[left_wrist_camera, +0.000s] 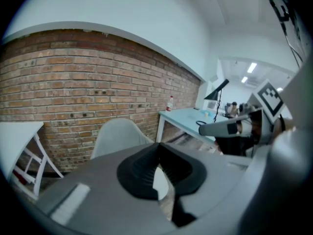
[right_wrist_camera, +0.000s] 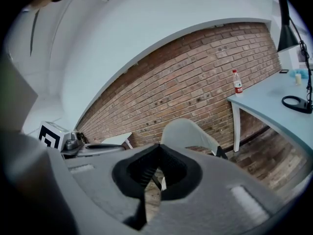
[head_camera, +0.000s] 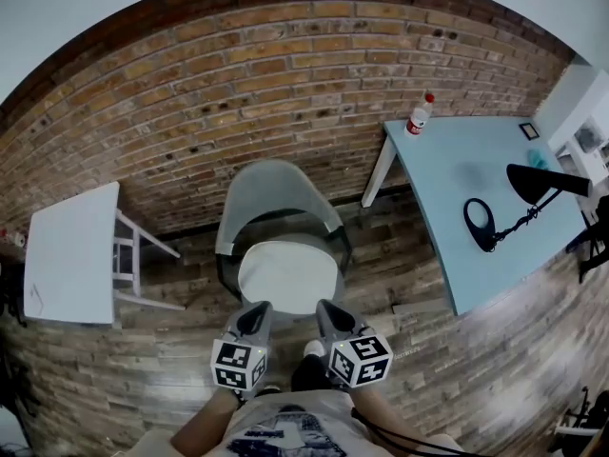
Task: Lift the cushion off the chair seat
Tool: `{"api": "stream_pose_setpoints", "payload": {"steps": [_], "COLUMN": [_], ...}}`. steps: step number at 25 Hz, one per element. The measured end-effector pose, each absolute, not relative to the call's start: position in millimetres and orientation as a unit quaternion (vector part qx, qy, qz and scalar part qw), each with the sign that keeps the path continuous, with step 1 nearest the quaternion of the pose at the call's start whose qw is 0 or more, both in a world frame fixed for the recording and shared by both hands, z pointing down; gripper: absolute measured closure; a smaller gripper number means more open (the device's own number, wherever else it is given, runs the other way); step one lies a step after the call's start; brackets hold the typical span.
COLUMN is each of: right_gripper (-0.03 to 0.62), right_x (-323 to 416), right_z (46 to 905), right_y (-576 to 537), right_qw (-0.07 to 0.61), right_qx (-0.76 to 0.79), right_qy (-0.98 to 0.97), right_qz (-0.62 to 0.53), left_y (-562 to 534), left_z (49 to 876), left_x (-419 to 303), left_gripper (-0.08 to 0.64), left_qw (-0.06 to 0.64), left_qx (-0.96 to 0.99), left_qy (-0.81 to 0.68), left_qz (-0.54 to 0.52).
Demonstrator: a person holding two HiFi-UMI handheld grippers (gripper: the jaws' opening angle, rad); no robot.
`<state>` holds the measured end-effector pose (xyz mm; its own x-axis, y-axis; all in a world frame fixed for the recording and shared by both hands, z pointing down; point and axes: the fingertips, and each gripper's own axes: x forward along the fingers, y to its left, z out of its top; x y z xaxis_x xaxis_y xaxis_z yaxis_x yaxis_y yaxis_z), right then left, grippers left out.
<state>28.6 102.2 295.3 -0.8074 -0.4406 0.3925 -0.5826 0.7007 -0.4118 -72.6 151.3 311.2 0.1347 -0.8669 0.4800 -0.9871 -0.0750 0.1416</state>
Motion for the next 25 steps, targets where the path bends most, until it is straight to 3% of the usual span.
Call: {"api": "stream_pose_setpoints", "payload": {"steps": [12, 25], "right_gripper": [0.594, 0.594], "right_x": [24, 4], "right_z": [329, 418], "right_y": [49, -23], "right_qw": [0.151, 0.178], "right_qx": [0.281, 0.390], "right_qy": [-0.906, -0.844], "right_qz": [0.279, 0.323], "left_y": [92, 2], "left_z": [335, 429], "left_x": [-95, -159], "left_gripper": [0.569, 0.568], "left_qw": [0.227, 0.240], "left_qx": [0.711, 0.758], "left_qy": [-0.643, -0.557], "left_qz": [0.173, 0.240]}}
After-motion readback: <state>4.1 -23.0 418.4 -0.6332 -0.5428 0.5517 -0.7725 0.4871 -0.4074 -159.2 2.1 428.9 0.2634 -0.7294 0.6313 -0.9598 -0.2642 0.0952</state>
